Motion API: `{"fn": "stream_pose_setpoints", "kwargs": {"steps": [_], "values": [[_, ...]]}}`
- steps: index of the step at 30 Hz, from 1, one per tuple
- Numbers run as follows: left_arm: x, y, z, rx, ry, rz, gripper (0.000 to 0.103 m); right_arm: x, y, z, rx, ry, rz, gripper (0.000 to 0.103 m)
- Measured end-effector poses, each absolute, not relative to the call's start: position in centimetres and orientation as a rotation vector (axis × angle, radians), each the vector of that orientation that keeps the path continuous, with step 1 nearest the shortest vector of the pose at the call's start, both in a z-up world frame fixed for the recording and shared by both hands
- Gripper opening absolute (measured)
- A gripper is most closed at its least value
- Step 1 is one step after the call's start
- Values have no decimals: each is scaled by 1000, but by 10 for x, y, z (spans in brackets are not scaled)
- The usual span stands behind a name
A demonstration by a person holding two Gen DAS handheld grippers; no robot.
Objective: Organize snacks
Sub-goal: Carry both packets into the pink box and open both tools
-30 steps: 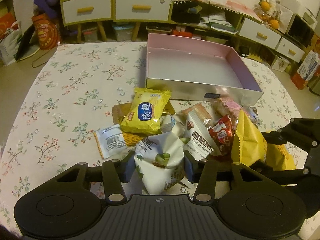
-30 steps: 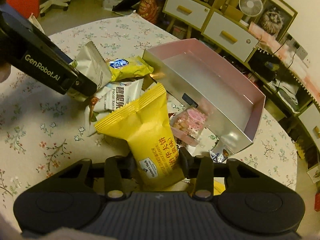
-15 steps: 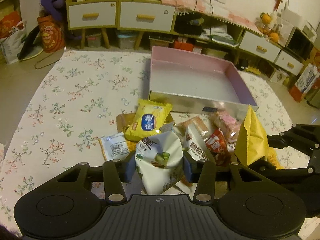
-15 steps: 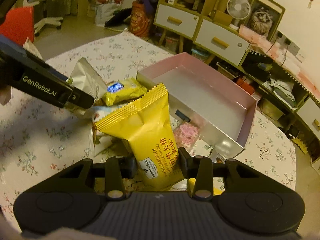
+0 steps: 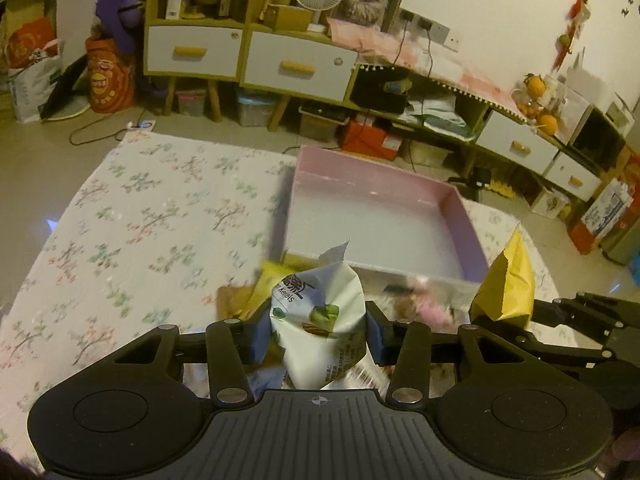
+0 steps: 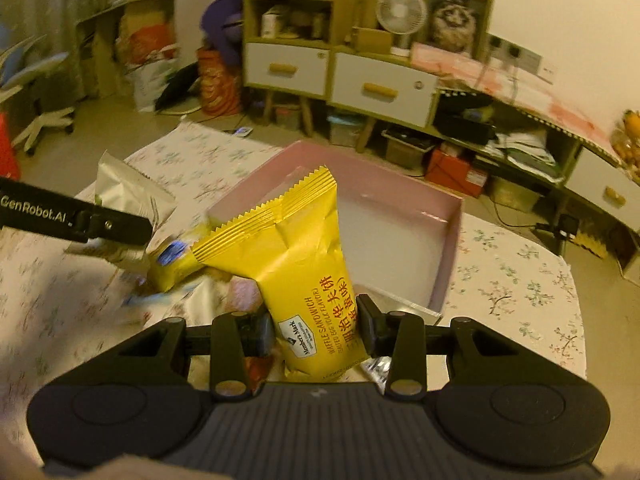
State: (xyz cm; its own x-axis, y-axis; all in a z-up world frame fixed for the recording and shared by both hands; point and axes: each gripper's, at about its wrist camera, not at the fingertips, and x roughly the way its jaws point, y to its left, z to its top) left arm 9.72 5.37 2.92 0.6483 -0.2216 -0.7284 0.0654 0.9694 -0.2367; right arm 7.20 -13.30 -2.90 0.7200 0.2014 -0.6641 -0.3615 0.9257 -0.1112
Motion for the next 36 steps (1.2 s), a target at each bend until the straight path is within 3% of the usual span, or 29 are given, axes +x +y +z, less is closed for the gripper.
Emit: {"fn": "stream_pose_setpoints", "kwargs": {"steps": [15, 33, 36], "values": [[201, 6, 8, -173, 857, -172, 44, 143, -167, -46, -39, 736, 253, 38], [244, -17, -17, -33, 818, -113, 46, 165, -176, -48, 80, 711, 225, 38], [246, -21, -17, -9, 830, -113, 63, 166, -181, -45, 114, 710, 224, 57]]}}
